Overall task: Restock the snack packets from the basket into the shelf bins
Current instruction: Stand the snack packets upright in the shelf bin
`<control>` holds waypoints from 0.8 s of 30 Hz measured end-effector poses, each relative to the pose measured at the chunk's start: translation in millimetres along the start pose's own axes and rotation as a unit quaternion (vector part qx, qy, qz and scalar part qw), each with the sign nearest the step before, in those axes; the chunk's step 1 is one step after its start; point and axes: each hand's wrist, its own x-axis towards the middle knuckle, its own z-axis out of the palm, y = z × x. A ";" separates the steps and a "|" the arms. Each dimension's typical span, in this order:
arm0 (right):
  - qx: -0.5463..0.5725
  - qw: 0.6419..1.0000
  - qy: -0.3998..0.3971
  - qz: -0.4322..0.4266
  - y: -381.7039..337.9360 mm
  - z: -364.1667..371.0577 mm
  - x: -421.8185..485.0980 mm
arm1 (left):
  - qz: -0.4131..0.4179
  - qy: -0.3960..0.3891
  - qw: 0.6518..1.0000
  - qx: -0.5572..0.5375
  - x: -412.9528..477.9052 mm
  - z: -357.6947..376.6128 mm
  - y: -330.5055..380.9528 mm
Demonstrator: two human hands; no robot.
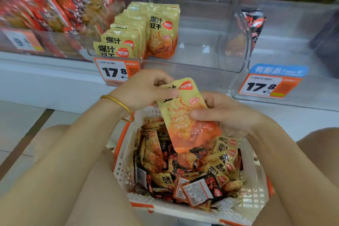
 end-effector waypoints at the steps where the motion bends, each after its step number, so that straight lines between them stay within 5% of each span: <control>1: -0.013 1.000 -0.002 -0.017 -17.5 7.3 -0.5 | 0.018 0.030 0.999 -0.013 -0.2 -7.0 10.2; 4: -0.025 0.995 0.067 -0.076 -67.8 13.7 5.9 | 0.085 0.205 0.974 -0.034 6.5 -30.1 24.7; 7: -0.017 0.979 0.153 -0.132 -107.6 5.2 39.5 | 0.149 0.360 0.913 0.119 20.4 -51.1 15.1; 12: -0.148 0.933 0.326 -0.046 -116.8 -20.8 133.4 | 0.094 0.330 0.854 0.391 46.2 -56.9 -7.6; 15: -0.175 0.922 0.341 0.057 -101.1 -30.9 181.4 | 0.084 0.323 0.846 0.416 53.6 -52.0 -12.6; 24: -0.223 0.890 0.391 0.073 -92.0 -58.0 227.0 | 0.081 0.318 0.831 0.449 64.4 -47.7 -25.4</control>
